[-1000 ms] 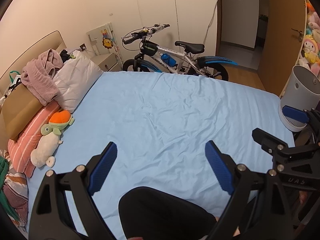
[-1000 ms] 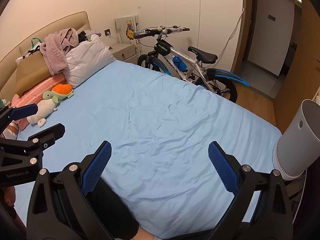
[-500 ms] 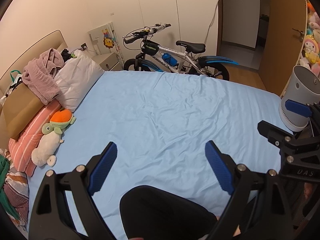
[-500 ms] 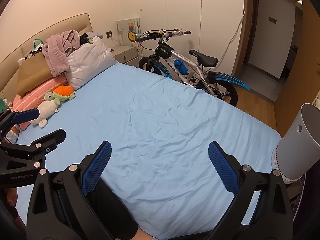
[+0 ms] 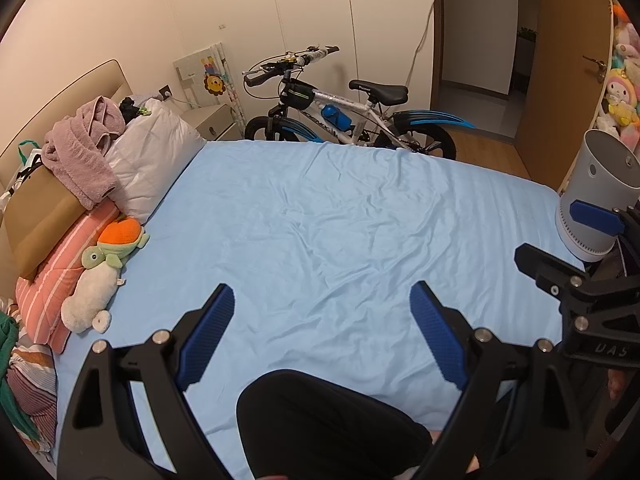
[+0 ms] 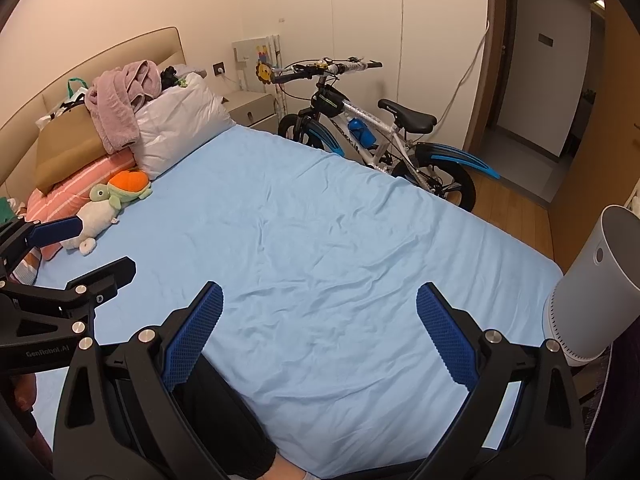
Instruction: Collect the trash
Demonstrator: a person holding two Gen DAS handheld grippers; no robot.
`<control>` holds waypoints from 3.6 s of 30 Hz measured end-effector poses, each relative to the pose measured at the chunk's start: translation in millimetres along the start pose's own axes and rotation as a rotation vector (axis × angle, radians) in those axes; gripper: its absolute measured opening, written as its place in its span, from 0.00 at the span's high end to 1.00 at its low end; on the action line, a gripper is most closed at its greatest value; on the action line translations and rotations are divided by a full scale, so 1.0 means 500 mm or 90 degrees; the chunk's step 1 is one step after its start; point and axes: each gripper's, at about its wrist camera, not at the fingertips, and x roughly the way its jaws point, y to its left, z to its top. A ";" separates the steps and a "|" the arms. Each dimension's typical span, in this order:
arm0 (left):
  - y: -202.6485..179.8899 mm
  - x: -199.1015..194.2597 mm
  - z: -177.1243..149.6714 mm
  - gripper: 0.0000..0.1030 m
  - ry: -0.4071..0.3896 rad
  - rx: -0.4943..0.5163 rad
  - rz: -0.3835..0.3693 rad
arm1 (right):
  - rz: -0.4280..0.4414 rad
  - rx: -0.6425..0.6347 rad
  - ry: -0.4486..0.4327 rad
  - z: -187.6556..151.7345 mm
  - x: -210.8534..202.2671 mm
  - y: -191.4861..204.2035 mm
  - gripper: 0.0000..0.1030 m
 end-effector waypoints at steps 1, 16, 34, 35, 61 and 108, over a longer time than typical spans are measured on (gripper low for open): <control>0.000 0.000 0.000 0.13 0.000 0.000 0.000 | 0.001 -0.001 0.000 0.001 -0.001 0.000 0.09; 0.000 0.000 0.002 0.13 0.000 0.000 -0.001 | 0.000 -0.001 0.000 0.002 0.000 0.003 0.09; -0.013 0.004 0.006 0.11 0.010 0.007 0.004 | 0.000 0.000 0.000 0.002 0.000 0.005 0.09; -0.014 0.003 0.005 0.11 0.004 0.011 0.011 | 0.000 -0.001 0.000 0.002 0.000 0.004 0.09; 0.000 0.001 0.005 0.11 -0.001 -0.027 0.006 | -0.006 0.000 -0.002 -0.004 0.000 -0.004 0.09; 0.008 -0.019 -0.004 0.11 0.001 -0.038 -0.026 | -0.004 -0.006 -0.003 -0.013 -0.002 0.007 0.09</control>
